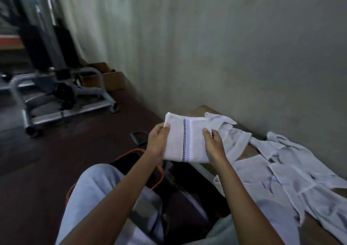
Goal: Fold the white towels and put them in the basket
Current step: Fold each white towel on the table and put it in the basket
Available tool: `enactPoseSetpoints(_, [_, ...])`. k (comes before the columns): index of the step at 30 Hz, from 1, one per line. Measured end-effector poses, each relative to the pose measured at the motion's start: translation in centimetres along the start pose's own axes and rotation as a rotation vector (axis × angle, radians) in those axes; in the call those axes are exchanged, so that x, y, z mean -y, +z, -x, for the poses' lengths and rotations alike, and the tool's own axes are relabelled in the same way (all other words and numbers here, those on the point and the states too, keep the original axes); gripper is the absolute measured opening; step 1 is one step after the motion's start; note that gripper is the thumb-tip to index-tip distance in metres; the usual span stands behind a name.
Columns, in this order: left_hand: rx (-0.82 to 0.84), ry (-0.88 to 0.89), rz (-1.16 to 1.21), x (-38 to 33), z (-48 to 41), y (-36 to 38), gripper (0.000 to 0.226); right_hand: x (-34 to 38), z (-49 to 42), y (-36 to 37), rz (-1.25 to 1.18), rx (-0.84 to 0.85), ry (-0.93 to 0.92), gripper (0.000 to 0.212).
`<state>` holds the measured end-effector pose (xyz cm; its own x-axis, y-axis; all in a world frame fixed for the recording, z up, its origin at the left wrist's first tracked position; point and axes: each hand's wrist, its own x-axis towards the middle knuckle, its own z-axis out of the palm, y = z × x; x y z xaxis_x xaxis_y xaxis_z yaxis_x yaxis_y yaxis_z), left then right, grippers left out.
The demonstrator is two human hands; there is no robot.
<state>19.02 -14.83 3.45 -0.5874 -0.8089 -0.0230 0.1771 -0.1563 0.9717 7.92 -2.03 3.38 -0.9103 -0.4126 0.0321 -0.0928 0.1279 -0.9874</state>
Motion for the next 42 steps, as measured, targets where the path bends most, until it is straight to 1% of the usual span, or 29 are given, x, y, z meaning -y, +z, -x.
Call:
enactPoseSetpoints(3, [-0.136, -0.004, -0.035, -0.2, -0.5, -4.6, 0.019, -0.2, -0.6, 5.1, 0.014, 0.124, 0.001, 0.029])
enactPoseSetpoints(6, [-0.262, -0.022, -0.080, 0.3, -1.3, -8.8, 0.019, -0.8, -0.8, 9.9, 0.010, 0.229, 0.033, 0.024])
enactPoseSetpoints(11, [-0.462, -0.059, -0.087, 2.2, -2.2, -15.7, 0.019, -3.8, -1.0, 18.2, 0.058, 0.422, 0.116, 0.033])
enactPoseSetpoints(15, [-0.604, -0.159, -0.048, 6.3, -3.6, -21.3, 0.019, -7.6, -0.8, 24.7, 0.172, 0.542, 0.148, 0.024])
enactPoseSetpoints(17, [-0.672, -0.239, -0.049, 9.3, -4.3, -23.6, 0.020, -10.5, -0.9, 27.6, 0.230, 0.589, 0.158, 0.018])
enactPoseSetpoints(19, [-0.713, -0.301, -0.068, 12.7, -5.0, -25.8, 0.019, -13.8, -1.2, 30.2, 0.286, 0.647, 0.206, 0.016])
enactPoseSetpoints(23, [-0.763, -0.470, -0.094, 19.9, -6.1, -29.8, 0.014, -21.1, -1.7, 34.5, 0.393, 0.767, 0.339, 0.028])
enactPoseSetpoints(26, [-0.749, -0.574, -0.094, 25.0, -6.8, -32.2, 0.014, -26.0, -1.9, 36.7, 0.450, 0.798, 0.398, 0.026])
enactPoseSetpoints(29, [-0.695, -0.636, -0.040, 29.2, -8.1, -33.3, 0.014, -30.1, -3.2, 38.1, 0.519, 0.776, 0.432, 0.026])
enactPoseSetpoints(32, [-0.677, -0.716, 0.046, 32.7, -10.0, -33.3, 0.026, -33.6, -5.4, 38.4, 0.595, 0.732, 0.415, 0.030])
enactPoseSetpoints(33, [-0.671, -0.745, 0.096, 33.7, -10.6, -33.1, 0.027, -34.5, -6.2, 38.3, 0.616, 0.716, 0.412, 0.033])
enactPoseSetpoints(35, [-0.623, -0.805, 0.143, 35.5, -11.5, -32.7, 0.020, -36.2, -7.5, 38.1, 0.663, 0.698, 0.421, 0.036])
enactPoseSetpoints(37, [-0.586, -0.835, 0.108, 37.4, -12.2, -32.3, 0.010, -37.4, -8.3, 38.1, 0.706, 0.702, 0.430, 0.037])
enactPoseSetpoints(38, [-0.598, -0.833, 0.062, 38.3, -12.3, -32.2, 0.008, -37.9, -8.4, 38.1, 0.718, 0.710, 0.426, 0.037])
enactPoseSetpoints(40, [-0.634, -0.793, -0.082, 40.1, -12.4, -32.1, 0.013, -38.6, -8.4, 38.1, 0.724, 0.719, 0.405, 0.036])
enactPoseSetpoints(42, [-0.603, -0.788, -0.249, 41.4, -12.2, -32.0, 0.018, -39.0, -8.3, 38.0, 0.753, 0.734, 0.378, 0.038])
